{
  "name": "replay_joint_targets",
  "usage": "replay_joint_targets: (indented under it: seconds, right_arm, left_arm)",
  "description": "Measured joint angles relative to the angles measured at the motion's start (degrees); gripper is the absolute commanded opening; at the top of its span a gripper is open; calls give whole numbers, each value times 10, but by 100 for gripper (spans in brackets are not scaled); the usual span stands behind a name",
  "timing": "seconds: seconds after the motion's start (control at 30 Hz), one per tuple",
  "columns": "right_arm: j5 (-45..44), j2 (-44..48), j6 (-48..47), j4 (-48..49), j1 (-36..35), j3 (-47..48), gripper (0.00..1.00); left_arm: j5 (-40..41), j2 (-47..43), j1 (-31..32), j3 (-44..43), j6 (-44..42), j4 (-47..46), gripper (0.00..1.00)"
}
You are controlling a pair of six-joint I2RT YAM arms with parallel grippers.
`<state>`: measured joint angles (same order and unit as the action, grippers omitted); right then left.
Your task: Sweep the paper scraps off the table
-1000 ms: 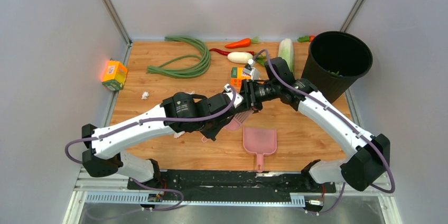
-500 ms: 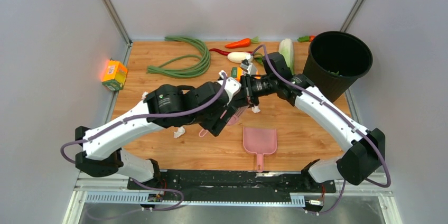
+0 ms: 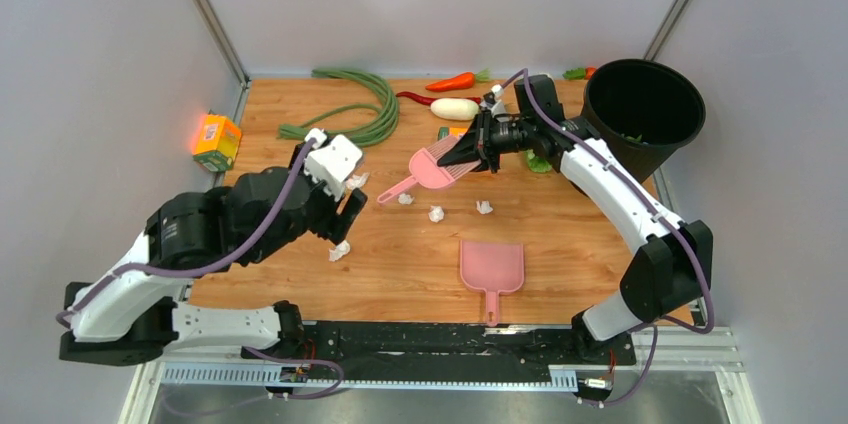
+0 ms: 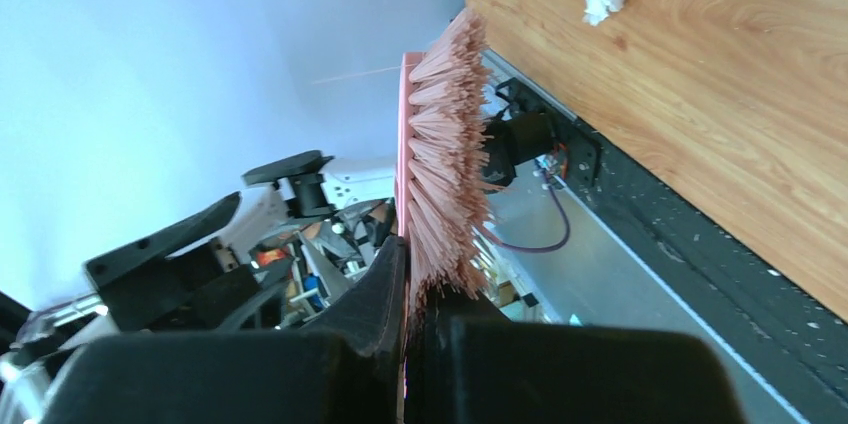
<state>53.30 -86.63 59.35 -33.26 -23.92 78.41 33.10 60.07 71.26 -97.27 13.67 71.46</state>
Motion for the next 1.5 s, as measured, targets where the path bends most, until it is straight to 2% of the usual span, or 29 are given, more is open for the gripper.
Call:
replay_joint_targets:
  seconds: [0.13,0.27,0.47,0.6,0.83,1.1,1.5]
  right_arm:
    - [16,-5,45,15,0,10,0]
    - [34,-5,99,50,-1,10,0]
    - [53,0,160,101,-8,10,0]
    - [70,8,178,112,-16,10,0]
    - [83,54,200,122,-18,2,0]
    - [83,71,217,137,-23,2,0]
    - [82,70,233,144,-43,3,0]
  left_arm:
    - [-9,-101,3,119,-136,-110,75]
    - [-53,-184,3,207,-277,-217,73]
    - [-123,-204,3,242,-404,-296,73]
    - [-164,-186,3,239,-447,-311,69]
    - [-205,-149,3,209,-494,-288,69]
    - [-205,-147,3,205,-554,-286,61]
    - [-187,-141,3,230,-650,-302,57]
